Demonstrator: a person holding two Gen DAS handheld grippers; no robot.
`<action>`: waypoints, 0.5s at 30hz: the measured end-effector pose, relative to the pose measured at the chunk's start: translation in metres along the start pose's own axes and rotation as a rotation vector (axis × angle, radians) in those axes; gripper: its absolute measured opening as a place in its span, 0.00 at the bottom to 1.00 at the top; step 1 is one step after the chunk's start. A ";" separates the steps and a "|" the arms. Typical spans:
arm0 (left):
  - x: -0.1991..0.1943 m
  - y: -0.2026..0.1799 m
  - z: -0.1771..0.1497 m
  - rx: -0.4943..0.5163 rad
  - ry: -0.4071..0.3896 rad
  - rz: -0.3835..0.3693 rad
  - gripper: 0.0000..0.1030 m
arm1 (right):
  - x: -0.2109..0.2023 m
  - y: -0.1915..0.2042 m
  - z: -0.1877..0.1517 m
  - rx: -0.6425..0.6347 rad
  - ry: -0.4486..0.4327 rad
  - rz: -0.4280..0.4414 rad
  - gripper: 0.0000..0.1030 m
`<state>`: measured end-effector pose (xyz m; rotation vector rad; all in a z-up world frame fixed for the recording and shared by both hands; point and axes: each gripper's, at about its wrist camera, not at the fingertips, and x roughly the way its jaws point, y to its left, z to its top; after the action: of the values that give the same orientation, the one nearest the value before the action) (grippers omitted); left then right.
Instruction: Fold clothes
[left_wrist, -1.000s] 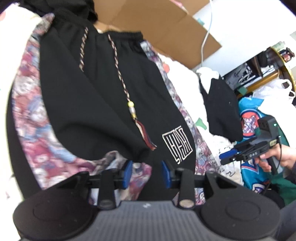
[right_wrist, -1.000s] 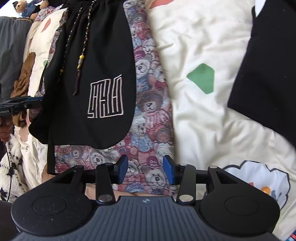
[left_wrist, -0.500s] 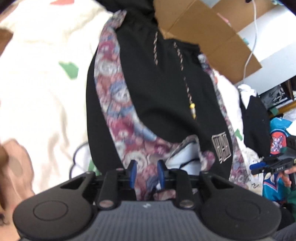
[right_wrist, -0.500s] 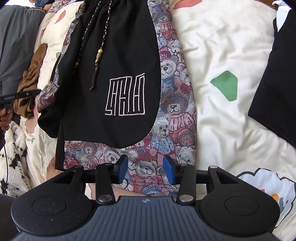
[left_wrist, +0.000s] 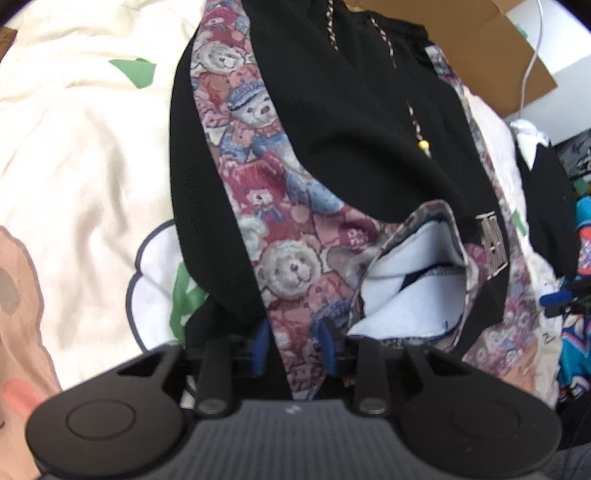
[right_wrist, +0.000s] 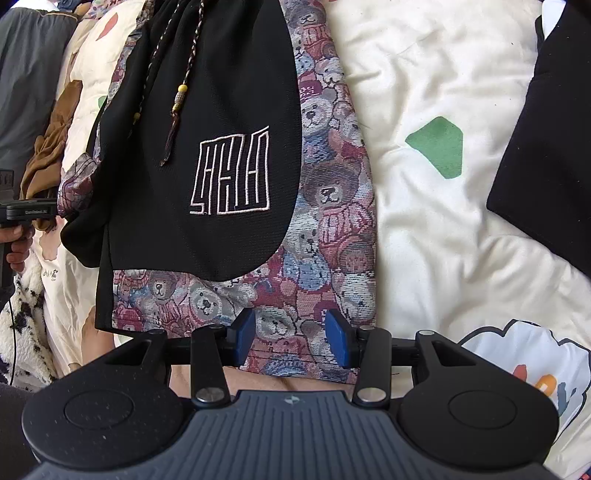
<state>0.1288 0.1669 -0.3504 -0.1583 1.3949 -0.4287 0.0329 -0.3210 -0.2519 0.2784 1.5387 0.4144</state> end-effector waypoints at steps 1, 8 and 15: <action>-0.002 0.003 0.000 -0.009 -0.003 0.001 0.06 | 0.000 0.001 0.000 -0.002 -0.001 0.001 0.45; -0.032 0.013 -0.004 -0.001 -0.041 -0.026 0.03 | -0.006 0.005 0.000 -0.012 -0.018 0.001 0.45; -0.076 0.035 -0.004 -0.005 -0.072 0.010 0.02 | -0.011 0.008 0.002 -0.017 -0.038 -0.006 0.45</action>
<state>0.1230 0.2291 -0.2936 -0.1689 1.3260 -0.4080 0.0348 -0.3185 -0.2384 0.2670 1.4979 0.4147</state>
